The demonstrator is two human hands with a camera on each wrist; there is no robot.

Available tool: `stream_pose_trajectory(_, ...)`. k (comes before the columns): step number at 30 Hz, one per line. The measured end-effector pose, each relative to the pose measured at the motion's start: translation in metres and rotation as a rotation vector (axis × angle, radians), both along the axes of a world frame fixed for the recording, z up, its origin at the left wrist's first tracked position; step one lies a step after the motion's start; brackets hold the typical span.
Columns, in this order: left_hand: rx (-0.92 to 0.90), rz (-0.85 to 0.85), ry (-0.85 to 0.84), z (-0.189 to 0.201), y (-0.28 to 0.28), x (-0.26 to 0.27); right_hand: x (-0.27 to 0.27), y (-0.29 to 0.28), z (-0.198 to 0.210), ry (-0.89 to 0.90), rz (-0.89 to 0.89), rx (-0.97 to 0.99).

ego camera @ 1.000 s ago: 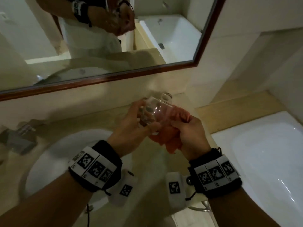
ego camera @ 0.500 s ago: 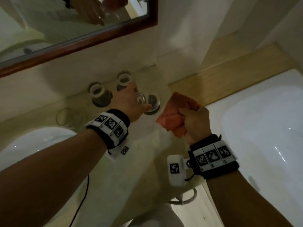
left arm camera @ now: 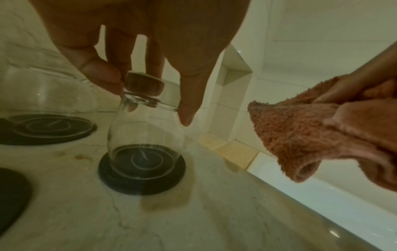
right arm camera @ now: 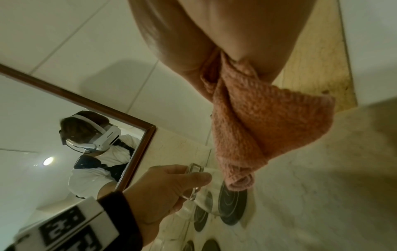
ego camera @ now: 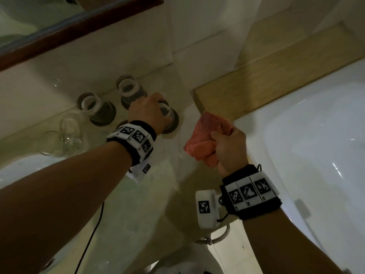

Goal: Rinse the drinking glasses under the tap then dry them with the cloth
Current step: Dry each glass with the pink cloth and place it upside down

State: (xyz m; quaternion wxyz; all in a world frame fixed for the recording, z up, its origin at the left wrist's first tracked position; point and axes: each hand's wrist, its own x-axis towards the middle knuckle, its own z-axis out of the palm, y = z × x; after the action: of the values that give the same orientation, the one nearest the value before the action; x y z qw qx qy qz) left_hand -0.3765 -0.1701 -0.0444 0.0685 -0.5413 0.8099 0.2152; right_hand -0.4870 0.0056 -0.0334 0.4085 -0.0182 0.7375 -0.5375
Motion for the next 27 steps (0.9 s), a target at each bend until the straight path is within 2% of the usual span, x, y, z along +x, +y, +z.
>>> stream_pose_trajectory(4,-0.008,0.019,0.034,-0.002,0.0,0.001,-0.001,-0.007,0.004,-0.011,0.022,0.001)
stream_pose_trajectory(10,0.058,-0.02,-0.028,0.002,0.01,0.002,0.002,-0.013,0.008,-0.01,0.092,-0.069)
stream_pose_trajectory(12,0.052,0.006,0.033,0.009,0.014,0.015,0.004,-0.014,0.011,-0.021,0.113,-0.106)
stream_pose_trajectory(15,-0.027,0.126,0.187,0.02,0.019,0.057,0.006,-0.013,0.015,-0.093,0.149,-0.202)
stream_pose_trajectory(19,-0.225,0.353,0.362,0.033,0.02,0.138,0.007,-0.02,0.016,-0.204,0.195,-0.282)
stream_pose_trajectory(23,-0.361,0.548,0.281,0.039,0.006,0.203,0.022,-0.048,0.023,-0.167,0.249,-0.331)
stream_pose_trajectory(27,-0.27,0.64,0.177,0.026,-0.016,0.244,0.053,-0.083,0.035,-0.112,0.322,-0.389)
